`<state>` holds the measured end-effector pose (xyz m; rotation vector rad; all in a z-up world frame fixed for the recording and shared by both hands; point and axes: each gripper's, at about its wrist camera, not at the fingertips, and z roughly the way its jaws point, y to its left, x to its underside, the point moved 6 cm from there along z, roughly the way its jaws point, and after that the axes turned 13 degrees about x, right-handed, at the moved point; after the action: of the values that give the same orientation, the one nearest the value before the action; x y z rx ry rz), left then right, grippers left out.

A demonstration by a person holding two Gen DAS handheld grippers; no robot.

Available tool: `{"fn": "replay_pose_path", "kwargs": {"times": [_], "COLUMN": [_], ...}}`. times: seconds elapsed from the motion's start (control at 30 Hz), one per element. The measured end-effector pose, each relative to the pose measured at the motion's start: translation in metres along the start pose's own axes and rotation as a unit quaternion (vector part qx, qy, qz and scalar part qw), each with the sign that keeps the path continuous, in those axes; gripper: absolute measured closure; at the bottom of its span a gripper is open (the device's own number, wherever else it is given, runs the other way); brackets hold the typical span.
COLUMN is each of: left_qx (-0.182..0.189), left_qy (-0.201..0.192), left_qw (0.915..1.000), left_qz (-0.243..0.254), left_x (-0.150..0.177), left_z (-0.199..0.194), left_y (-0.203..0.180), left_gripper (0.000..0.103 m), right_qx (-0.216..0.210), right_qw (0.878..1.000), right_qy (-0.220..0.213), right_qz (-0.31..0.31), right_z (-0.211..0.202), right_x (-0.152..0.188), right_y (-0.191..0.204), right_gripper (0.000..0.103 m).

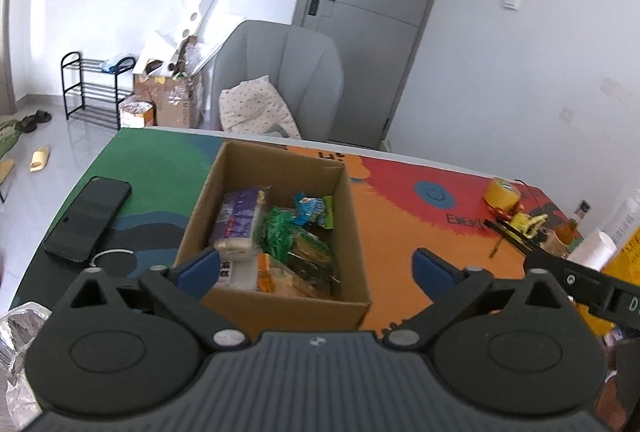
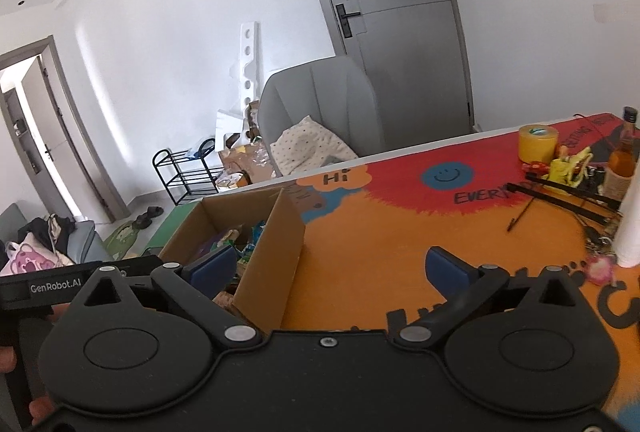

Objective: Organize snacks

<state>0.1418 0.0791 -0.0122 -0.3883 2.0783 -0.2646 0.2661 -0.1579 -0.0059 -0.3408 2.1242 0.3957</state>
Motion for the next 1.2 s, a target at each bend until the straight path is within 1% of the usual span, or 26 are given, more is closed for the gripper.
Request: {"fn": "replay_pose_path", "kwargs": {"times": [0.37, 0.57, 0.63, 0.73, 0.87, 0.93, 1.07, 1.2], "left_qx": [0.014, 0.007, 0.007, 0.003, 0.004, 0.009, 0.006, 0.001], "left_qy": [-0.026, -0.038, -0.043, -0.036, -0.033, -0.027, -0.032, -0.039], "left_qw": [0.9992, 0.998, 0.9973, 0.9955, 0.9947, 0.994, 0.9945, 0.9946], "left_qz": [0.027, 0.05, 0.059, 0.087, 0.097, 0.106, 0.1, 0.096], "left_x": [0.008, 0.012, 0.015, 0.018, 0.023, 0.024, 0.024, 0.023], "left_z": [-0.046, -0.072, -0.081, -0.092, -0.102, -0.103, -0.109, -0.116], "left_y": [-0.014, -0.021, -0.024, -0.033, -0.04, -0.042, -0.036, -0.033], "left_gripper": [0.0, 0.0, 0.0, 0.0, 0.0, 0.0, 0.0, 0.0], "right_qx": [0.006, -0.005, -0.011, -0.017, -0.016, -0.025, -0.015, -0.03], "right_qw": [1.0, 1.0, 1.0, 1.0, 1.0, 0.999, 1.0, 0.999], "right_qy": [-0.011, -0.019, -0.012, -0.006, -0.01, -0.009, -0.014, -0.014], "right_qz": [0.013, 0.004, 0.004, -0.007, -0.022, -0.02, -0.022, -0.02], "right_z": [-0.04, -0.059, -0.063, -0.07, -0.082, -0.087, -0.094, -0.099], "right_x": [0.002, 0.002, 0.004, 0.009, 0.009, 0.009, 0.008, 0.006], "right_y": [-0.016, -0.018, -0.018, -0.016, -0.015, -0.016, -0.02, -0.016], "right_gripper": [0.0, 0.0, 0.0, 0.0, 0.0, 0.0, 0.0, 0.0]}}
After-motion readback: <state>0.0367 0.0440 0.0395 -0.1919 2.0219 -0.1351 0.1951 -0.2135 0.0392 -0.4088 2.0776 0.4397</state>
